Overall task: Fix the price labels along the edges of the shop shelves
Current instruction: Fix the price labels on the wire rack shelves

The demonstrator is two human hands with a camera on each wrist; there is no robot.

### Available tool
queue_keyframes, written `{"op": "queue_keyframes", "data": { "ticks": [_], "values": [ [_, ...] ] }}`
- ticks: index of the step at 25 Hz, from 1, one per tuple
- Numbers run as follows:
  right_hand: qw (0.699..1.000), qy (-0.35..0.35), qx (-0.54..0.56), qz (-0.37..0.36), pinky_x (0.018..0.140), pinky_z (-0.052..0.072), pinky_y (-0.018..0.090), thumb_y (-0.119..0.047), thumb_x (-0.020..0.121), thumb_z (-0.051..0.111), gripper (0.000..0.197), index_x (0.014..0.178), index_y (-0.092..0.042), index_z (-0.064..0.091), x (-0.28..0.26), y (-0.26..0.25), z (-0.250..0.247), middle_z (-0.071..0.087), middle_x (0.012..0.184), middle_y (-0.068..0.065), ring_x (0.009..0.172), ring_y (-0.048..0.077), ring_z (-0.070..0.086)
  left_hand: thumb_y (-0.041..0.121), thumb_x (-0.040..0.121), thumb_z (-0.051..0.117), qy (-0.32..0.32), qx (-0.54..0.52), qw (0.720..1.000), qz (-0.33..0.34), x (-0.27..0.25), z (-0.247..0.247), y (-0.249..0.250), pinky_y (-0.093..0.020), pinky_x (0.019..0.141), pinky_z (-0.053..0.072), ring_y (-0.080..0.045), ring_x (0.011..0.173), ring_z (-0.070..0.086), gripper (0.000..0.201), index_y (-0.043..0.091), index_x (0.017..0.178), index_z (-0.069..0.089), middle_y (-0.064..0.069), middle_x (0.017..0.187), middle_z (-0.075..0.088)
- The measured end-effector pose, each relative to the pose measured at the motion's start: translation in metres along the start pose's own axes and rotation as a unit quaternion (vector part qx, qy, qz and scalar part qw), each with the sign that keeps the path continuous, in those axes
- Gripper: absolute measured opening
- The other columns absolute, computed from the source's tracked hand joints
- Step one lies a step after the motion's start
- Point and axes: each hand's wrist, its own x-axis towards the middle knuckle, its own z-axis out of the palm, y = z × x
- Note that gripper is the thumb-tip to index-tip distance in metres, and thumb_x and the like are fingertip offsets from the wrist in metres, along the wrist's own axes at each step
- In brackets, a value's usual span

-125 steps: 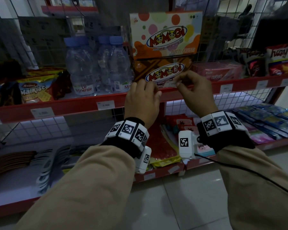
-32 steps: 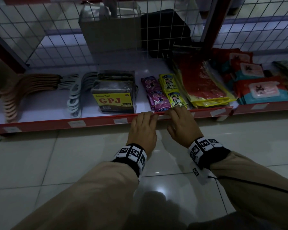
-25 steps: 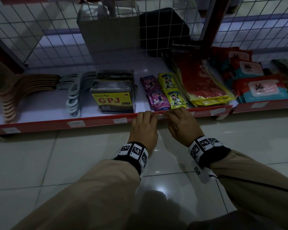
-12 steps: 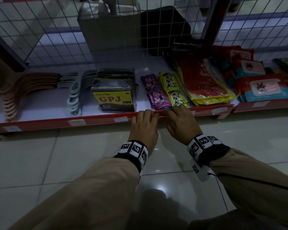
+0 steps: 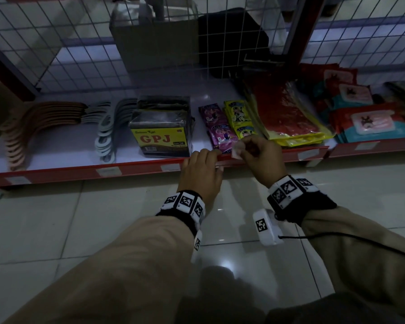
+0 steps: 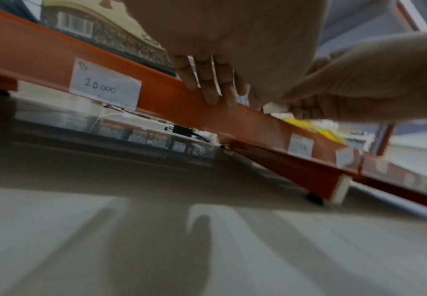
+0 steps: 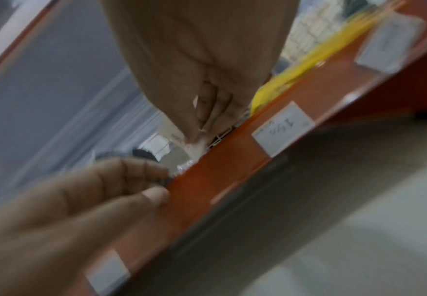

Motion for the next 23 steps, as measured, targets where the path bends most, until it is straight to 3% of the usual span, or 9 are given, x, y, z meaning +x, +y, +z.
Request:
{"op": "queue_keyframes", "data": {
  "ticks": [4, 7, 12, 14, 16, 20, 23],
  "values": [
    [0.973, -0.027, 0.190, 0.126, 0.074, 0.054, 0.027, 0.008, 0.077, 0.070, 0.026, 0.098, 0.000, 0.057, -0.005, -0.006, 0.012, 0.066, 0.094, 0.018, 0.085, 0.023, 0.064, 0.038, 0.098, 0.041, 0.021, -0.099, 0.994, -0.031, 0.006, -0.002, -0.003, -0.039, 0.092, 0.036, -0.027, 0.110, 0.046, 0.038, 0.017, 0.127, 0.053, -0.005, 0.114, 0.059],
    [0.963, -0.064, 0.224, 0.138, 0.070, 0.054, 0.020, 0.007, 0.078, 0.071, 0.028, 0.102, 0.008, 0.058, -0.014, -0.009, 0.021, 0.066, 0.095, 0.019, 0.081, 0.018, 0.065, 0.031, 0.097, 0.046, 0.022, -0.101, 0.994, -0.038, 0.006, -0.002, -0.004, -0.040, 0.090, 0.036, -0.029, 0.106, 0.046, 0.028, 0.015, 0.116, 0.057, -0.007, 0.109, 0.059],
    [0.997, -0.045, 0.063, 0.011, 0.072, 0.052, 0.019, -0.003, 0.086, 0.065, 0.008, 0.093, -0.003, 0.066, -0.007, -0.009, 0.008, 0.068, 0.085, 0.007, 0.077, 0.014, 0.064, 0.023, 0.097, 0.047, 0.009, -0.084, 0.995, -0.043, 0.009, -0.004, -0.005, -0.038, 0.087, 0.035, -0.029, 0.104, 0.045, 0.019, 0.013, 0.110, 0.057, -0.007, 0.107, 0.058],
    [0.997, -0.062, 0.035, 0.009, 0.066, 0.048, 0.009, -0.004, 0.084, 0.068, 0.006, 0.090, -0.007, 0.067, -0.003, -0.005, 0.000, 0.065, 0.077, 0.001, 0.070, 0.009, 0.061, 0.025, 0.098, 0.046, 0.011, -0.096, 0.994, -0.046, 0.009, -0.004, -0.005, -0.039, 0.087, 0.035, -0.029, 0.103, 0.045, 0.020, 0.012, 0.109, 0.057, -0.008, 0.107, 0.059],
    [0.995, -0.098, 0.017, 0.024, 0.061, 0.045, 0.006, -0.006, 0.082, 0.070, 0.007, 0.088, -0.007, 0.069, -0.002, 0.000, -0.003, 0.064, 0.074, 0.001, 0.066, 0.008, 0.059, 0.024, 0.098, 0.047, 0.014, -0.107, 0.993, -0.051, 0.008, -0.005, -0.005, -0.039, 0.088, 0.035, -0.030, 0.104, 0.046, 0.020, 0.011, 0.108, 0.058, -0.008, 0.107, 0.059],
    [0.989, -0.143, -0.014, 0.027, 0.064, 0.045, 0.019, -0.006, 0.080, 0.072, 0.014, 0.094, -0.006, 0.067, -0.005, 0.010, -0.004, 0.065, 0.078, 0.003, 0.068, 0.011, 0.058, 0.025, 0.098, 0.045, 0.012, -0.103, 0.994, -0.047, 0.009, -0.005, -0.005, -0.038, 0.087, 0.033, -0.030, 0.103, 0.046, 0.022, 0.010, 0.110, 0.058, -0.009, 0.108, 0.059],
    [0.990, -0.142, -0.007, -0.006, 0.067, 0.048, 0.020, -0.015, 0.079, 0.076, 0.023, 0.099, -0.010, 0.068, -0.004, 0.010, -0.004, 0.067, 0.083, 0.001, 0.072, 0.010, 0.061, 0.026, 0.098, 0.044, 0.007, -0.092, 0.995, -0.035, 0.009, -0.006, -0.006, -0.037, 0.086, 0.033, -0.028, 0.103, 0.046, 0.023, 0.011, 0.110, 0.058, -0.008, 0.107, 0.058]
  ]
}}
